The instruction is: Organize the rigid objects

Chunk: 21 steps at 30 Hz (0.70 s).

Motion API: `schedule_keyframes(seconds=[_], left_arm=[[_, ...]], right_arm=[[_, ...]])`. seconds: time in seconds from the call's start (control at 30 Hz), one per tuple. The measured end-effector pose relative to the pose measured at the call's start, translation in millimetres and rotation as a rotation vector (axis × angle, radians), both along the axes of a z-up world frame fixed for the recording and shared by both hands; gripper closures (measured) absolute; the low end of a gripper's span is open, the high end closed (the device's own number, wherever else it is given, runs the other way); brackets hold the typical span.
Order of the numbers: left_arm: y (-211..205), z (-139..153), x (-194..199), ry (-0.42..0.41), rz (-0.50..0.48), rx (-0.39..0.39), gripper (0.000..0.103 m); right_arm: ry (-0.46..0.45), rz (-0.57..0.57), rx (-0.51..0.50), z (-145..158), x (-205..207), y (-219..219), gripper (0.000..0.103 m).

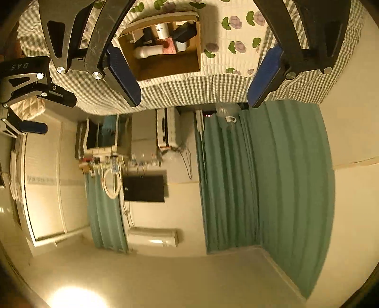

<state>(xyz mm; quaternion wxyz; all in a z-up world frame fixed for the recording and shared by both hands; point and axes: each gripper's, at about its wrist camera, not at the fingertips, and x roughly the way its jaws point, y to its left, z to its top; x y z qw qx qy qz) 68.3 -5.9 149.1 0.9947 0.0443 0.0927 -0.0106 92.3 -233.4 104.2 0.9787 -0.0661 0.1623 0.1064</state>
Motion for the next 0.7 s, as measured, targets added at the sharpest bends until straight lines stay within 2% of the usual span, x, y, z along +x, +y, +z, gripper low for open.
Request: schedule_keyframes(seconds=[0.1,0.2,0.33,0.43,0.57,0.63,0.7], left_arm=[[0,-2,-20,-0.08,0.019,-0.008,0.008],[0,-13,-26,-0.094,0.034,-0.014,0.007],[7,-40,-19,-0.023,0.004,-0.072,0.007],[10,-69,-11,0.022,0.015,-0.094,0.007],[1,-116,-11,0.074,0.057,0.006,0.007],[0,-139,-11,0.101,0.075,0.008,0.007],[2,-153,-13,0.107,0.067,-0.023,0.007]], right_arm=[[-0.034,-0.033,0.025,-2,-17,-3,0.0],[-0.037,-0.021,0.058,-12,-27,-6,0.0],[-0.051,-0.04,0.084,-37,-37,-8,0.0],[-0.048,-0.05,0.097,-66,-36,-6,0.0],[-0.04,-0.058,0.106,-111,-33,-2,0.0],[-0.027,-0.065,0.115,-127,-30,-1,0.0],[-0.001,-0.063,0.126,-143,-27,-1,0.0]])
